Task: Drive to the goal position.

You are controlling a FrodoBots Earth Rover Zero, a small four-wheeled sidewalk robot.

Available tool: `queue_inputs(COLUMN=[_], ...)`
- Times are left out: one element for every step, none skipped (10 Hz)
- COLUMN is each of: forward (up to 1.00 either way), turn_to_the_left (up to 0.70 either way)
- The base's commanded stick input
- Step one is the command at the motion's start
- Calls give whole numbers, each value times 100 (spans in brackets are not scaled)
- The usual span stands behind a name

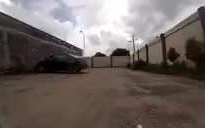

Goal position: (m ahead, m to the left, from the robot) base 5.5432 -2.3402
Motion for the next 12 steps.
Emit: queue_inputs(forward=[30, 30, 30, 30, 30, 30, 30, 30, 30, 30, 30, 30], turn_to_the_left=[0, 0, 0, 0, 0, 0, 0, 0, 0, 0, 0, 0])
